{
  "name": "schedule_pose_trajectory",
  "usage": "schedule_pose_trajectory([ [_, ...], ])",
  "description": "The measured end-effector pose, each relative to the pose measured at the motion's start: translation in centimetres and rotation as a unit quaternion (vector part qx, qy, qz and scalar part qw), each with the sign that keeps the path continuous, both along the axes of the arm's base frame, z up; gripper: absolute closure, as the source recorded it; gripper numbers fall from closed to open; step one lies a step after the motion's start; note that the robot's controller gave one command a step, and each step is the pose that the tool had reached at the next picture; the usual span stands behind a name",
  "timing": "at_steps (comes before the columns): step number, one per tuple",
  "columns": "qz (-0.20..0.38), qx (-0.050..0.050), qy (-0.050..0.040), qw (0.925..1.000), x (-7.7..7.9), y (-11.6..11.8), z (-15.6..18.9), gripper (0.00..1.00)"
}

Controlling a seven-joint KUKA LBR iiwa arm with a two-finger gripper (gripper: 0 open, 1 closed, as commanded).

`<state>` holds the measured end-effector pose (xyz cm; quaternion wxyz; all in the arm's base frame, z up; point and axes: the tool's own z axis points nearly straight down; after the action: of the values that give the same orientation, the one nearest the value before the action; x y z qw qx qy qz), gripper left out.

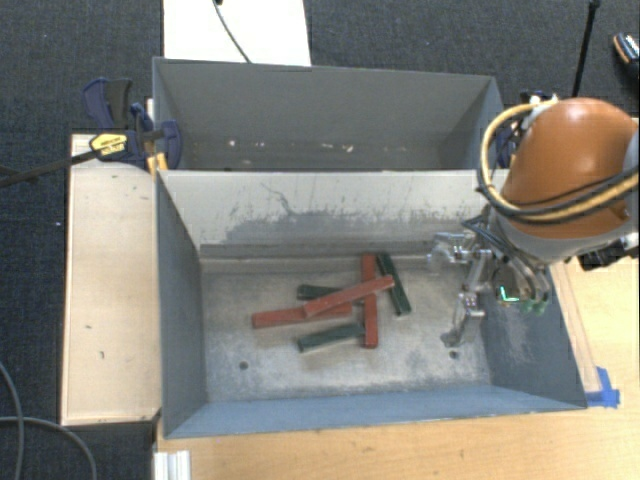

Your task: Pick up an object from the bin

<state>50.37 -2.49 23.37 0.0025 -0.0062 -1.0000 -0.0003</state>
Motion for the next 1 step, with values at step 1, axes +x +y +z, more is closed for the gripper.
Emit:
schedule_pose_trajectory([
  [1, 0.0, 0.0, -0.0039, 1.0, 0.15, 0.0, 0.35, 0.0],
])
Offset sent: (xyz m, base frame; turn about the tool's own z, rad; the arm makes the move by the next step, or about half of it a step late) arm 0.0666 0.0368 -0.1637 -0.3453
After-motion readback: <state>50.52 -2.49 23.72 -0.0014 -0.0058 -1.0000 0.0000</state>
